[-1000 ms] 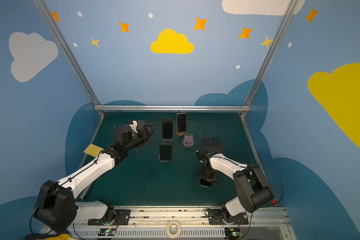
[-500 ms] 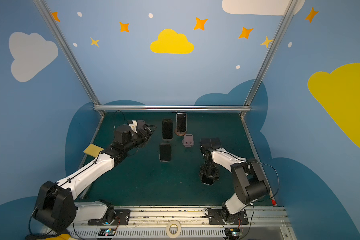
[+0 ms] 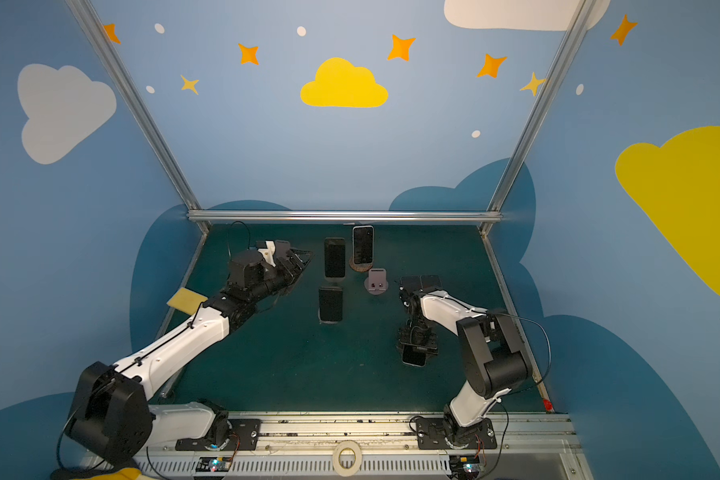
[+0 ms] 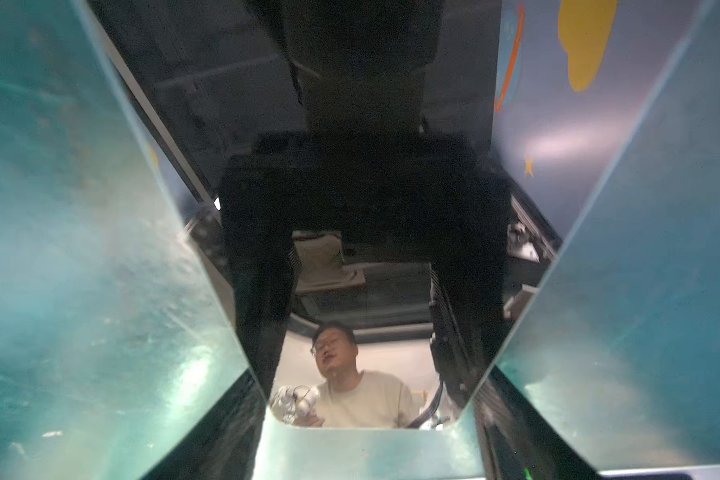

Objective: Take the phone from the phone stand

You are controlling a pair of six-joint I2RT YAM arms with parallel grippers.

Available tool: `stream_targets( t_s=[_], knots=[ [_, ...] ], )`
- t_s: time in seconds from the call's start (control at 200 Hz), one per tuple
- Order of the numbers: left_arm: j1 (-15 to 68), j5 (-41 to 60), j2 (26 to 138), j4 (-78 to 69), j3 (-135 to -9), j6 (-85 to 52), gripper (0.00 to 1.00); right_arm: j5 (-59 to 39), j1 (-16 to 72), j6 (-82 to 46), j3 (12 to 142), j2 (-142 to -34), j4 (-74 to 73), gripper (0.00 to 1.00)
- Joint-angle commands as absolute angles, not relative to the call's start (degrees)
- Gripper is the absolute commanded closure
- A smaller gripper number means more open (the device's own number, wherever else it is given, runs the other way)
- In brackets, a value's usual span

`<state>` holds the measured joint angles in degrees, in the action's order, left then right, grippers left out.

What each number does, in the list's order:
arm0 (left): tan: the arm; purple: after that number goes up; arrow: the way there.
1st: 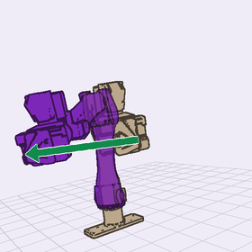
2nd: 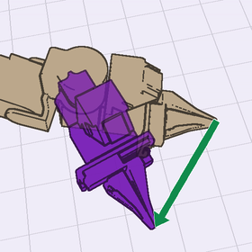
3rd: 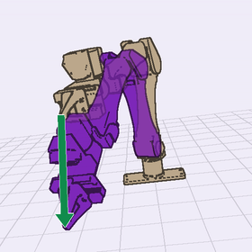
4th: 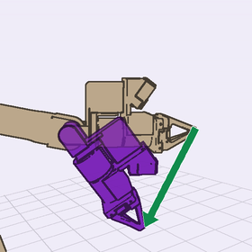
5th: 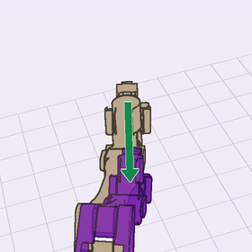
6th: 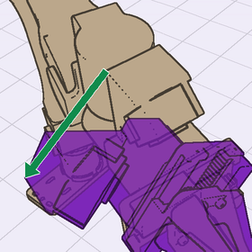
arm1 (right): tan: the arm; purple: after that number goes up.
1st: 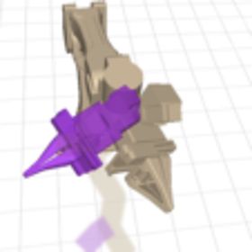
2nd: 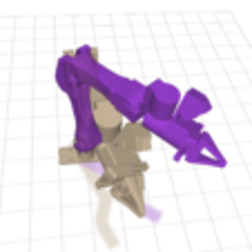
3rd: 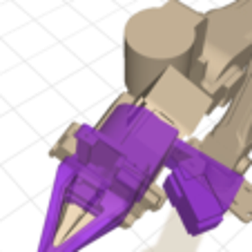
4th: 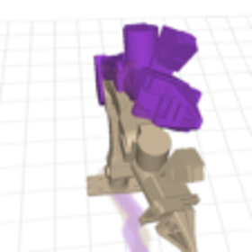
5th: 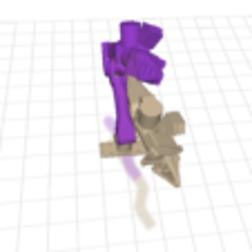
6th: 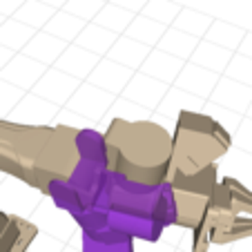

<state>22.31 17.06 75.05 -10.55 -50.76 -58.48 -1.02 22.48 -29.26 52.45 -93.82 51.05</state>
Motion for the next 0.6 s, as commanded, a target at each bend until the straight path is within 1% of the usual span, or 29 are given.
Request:
stream_targets(
  t_s=[0.0,0.085,0.18,0.325,0.441,0.491,0.596],
  knots=[
    [22.45,16.54,73.68,-11.45,-51.64,-57.14,0.0,2.7,23.35,-29.57,53.04,-89.34,52.03,0.18],
    [22.46,16.3,73.06,-11.27,-51.72,-57.07,0.0,3.9,24.75,-30.39,55.22,-86.11,54.97,0.17],
    [22.44,15.99,72.54,-9.92,-52.31,-57.02,0.0,7.53,26.73,-32.19,58.74,-82.85,58.61,0.16],
    [22.47,14.25,71.84,-6.16,-53.55,-56.38,0.0,12.4,28.53,-33.49,66.11,-81.63,61.53,0.16],
    [22.67,12.53,70.74,-4.96,-53.6,-55.09,0.0,13.29,29.44,-34.05,70.69,-83.92,57.93,0.16],
    [22.96,9.15,70.15,-3.2,-53.95,-54.01,0.0,12.96,29.77,-33.97,73.28,-86.14,56.02,0.16],
    [23.06,6.99,68.89,-2.59,-53.67,-52.72,0.0,12.74,30.65,-33.15,79.05,-92.29,52.71,0.14]
  ],
)
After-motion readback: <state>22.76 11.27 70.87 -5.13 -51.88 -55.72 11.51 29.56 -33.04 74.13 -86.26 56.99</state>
